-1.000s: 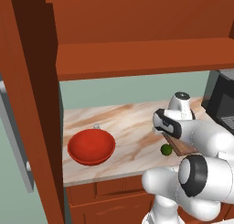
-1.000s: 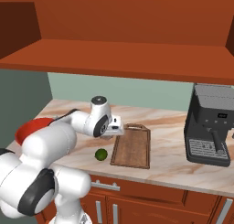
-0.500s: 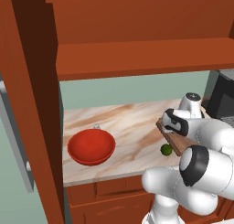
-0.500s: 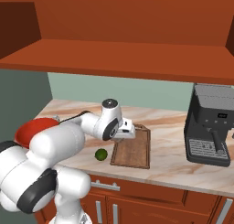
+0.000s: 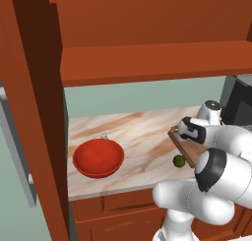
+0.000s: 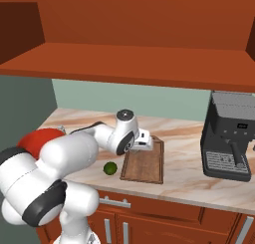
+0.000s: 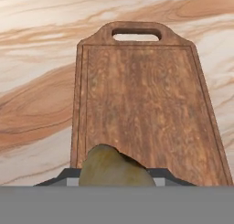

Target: Open the cabinet. Place the bowl and condiment on the counter. Then place the lime and garlic on the cutting board.

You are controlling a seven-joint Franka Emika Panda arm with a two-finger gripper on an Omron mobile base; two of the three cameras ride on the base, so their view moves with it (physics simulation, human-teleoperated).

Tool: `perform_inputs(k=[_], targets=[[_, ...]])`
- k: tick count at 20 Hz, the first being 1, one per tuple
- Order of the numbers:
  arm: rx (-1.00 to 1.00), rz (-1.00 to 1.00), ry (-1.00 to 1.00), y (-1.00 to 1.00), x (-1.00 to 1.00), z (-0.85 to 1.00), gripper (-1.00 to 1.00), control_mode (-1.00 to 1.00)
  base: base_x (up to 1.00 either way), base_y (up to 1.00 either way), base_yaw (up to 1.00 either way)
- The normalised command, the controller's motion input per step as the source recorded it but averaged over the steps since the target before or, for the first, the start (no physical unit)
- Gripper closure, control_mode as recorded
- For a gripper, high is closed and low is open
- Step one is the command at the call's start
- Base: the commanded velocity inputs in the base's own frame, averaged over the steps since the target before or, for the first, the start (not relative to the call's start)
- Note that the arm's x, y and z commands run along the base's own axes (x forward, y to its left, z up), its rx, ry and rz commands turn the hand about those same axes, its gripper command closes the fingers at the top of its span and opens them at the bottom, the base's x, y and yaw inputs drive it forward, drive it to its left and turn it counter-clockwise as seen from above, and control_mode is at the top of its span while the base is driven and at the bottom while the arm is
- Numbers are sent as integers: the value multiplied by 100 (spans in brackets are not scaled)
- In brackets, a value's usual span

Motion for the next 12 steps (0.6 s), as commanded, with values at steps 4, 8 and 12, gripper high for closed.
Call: perform_inputs(k=[4,8,12], targets=[[0,0,-7,-18,12,0,100,-100,0,0,0],[0,0,-2,-11,2,-2,100,-100,0,0,0],[0,0,0,-3,5,-9,100,-100,0,0,0]])
